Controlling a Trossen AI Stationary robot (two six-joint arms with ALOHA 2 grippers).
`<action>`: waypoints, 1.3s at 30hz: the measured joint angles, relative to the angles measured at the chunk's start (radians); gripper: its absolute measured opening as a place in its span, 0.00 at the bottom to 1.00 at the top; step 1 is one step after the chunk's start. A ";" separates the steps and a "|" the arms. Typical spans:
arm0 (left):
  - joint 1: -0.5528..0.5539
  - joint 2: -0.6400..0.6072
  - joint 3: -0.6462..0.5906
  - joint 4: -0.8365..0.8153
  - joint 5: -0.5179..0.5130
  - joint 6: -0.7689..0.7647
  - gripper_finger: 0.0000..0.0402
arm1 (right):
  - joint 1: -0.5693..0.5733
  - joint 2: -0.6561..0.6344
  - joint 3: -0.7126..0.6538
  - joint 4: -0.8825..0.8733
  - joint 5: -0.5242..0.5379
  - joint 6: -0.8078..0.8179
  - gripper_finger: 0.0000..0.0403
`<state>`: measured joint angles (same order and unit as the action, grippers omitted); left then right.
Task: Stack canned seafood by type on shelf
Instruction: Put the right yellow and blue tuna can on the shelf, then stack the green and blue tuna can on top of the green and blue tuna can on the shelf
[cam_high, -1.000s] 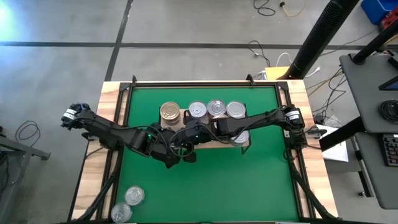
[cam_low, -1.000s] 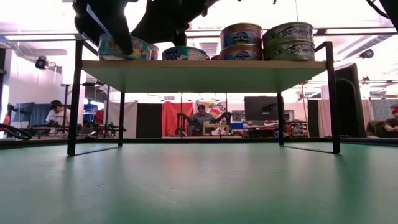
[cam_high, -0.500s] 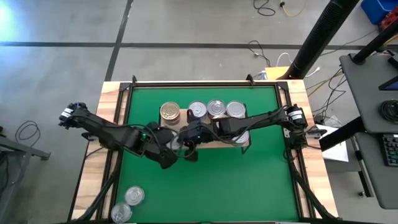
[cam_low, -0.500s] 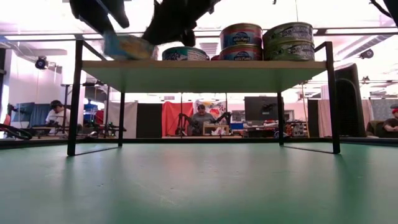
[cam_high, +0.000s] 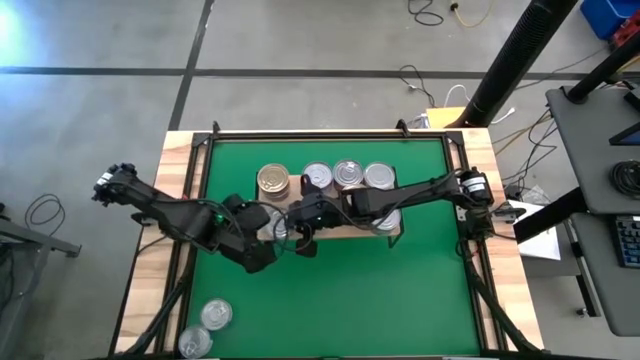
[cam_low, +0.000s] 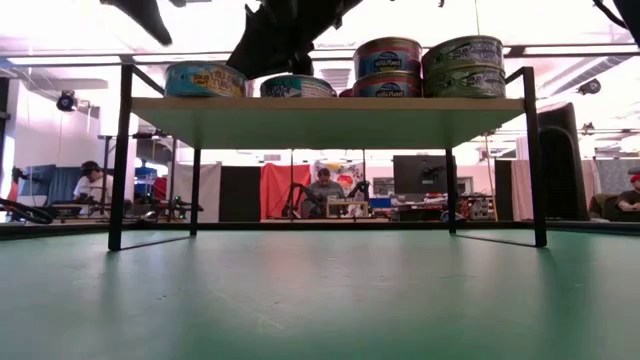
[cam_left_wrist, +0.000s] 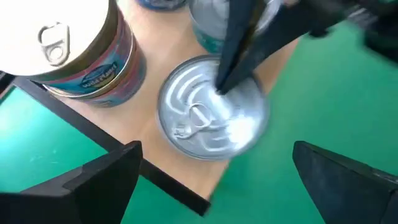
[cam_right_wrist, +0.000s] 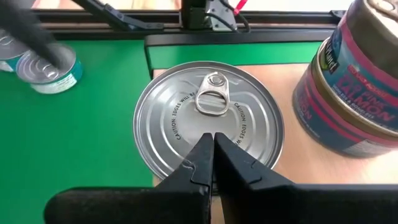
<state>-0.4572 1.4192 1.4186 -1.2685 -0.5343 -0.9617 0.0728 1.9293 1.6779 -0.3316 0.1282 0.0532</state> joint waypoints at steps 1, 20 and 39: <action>-0.011 -0.001 0.020 -0.008 0.000 -0.010 1.00 | -0.003 0.001 0.000 0.010 0.000 -0.002 0.02; -0.314 0.074 0.066 -0.044 0.232 -0.593 1.00 | -0.020 -0.023 -0.003 0.075 0.055 -0.122 0.02; -0.574 0.330 0.024 -0.041 0.679 -1.022 0.59 | 0.284 -0.332 0.002 -0.076 0.183 -0.112 0.02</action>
<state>-1.0311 1.7496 1.4429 -1.3094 0.1445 -1.9839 0.3568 1.5978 1.6798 -0.4072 0.3113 -0.0584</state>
